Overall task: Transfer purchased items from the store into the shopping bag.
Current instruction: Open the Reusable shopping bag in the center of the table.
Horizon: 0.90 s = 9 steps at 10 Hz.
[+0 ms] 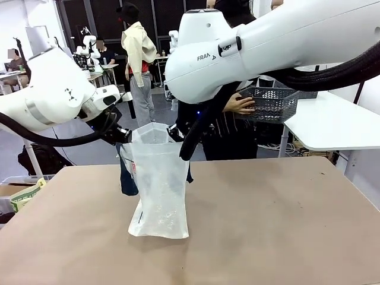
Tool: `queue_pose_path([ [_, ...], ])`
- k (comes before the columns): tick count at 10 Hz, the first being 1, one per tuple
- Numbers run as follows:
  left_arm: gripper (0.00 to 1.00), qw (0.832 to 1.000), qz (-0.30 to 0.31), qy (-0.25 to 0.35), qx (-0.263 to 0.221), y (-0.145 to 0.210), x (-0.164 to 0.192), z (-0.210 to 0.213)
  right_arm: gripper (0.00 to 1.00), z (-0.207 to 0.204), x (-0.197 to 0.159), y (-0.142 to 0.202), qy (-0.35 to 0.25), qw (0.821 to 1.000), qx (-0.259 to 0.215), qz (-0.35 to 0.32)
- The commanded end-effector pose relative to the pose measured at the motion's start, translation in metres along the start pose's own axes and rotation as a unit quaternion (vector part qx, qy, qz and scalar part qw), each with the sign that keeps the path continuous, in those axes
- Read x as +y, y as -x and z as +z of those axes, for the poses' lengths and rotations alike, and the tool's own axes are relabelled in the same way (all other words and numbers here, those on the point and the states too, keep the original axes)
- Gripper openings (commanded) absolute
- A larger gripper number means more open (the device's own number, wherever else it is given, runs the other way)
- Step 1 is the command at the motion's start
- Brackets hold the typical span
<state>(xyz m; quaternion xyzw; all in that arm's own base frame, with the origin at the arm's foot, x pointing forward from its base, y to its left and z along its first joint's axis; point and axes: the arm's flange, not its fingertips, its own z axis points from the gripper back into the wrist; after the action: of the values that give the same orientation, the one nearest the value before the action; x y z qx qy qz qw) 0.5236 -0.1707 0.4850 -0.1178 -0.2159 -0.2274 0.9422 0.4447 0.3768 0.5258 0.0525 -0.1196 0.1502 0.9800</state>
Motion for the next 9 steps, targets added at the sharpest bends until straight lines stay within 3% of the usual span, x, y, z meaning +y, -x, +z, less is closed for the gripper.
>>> queue_pose_path([
  [1,0.00,1.000,0.016,-0.011,-0.014,0.022,0.007,0.007,0.00,-0.001,0.000,-0.004,0.024,1.000,0.004,-0.006],
  [5,0.00,0.997,0.058,0.002,-0.042,0.045,0.011,0.011,0.00,-0.015,-0.010,-0.004,0.027,0.999,0.011,-0.017],
  [6,0.00,0.999,0.039,-0.014,-0.015,0.036,0.019,0.008,0.00,-0.008,-0.007,-0.002,0.009,1.000,0.009,-0.002],
  [9,0.00,0.999,0.039,-0.014,-0.015,0.036,0.019,0.008,0.00,-0.008,-0.007,-0.002,0.009,1.000,0.009,-0.002],
])
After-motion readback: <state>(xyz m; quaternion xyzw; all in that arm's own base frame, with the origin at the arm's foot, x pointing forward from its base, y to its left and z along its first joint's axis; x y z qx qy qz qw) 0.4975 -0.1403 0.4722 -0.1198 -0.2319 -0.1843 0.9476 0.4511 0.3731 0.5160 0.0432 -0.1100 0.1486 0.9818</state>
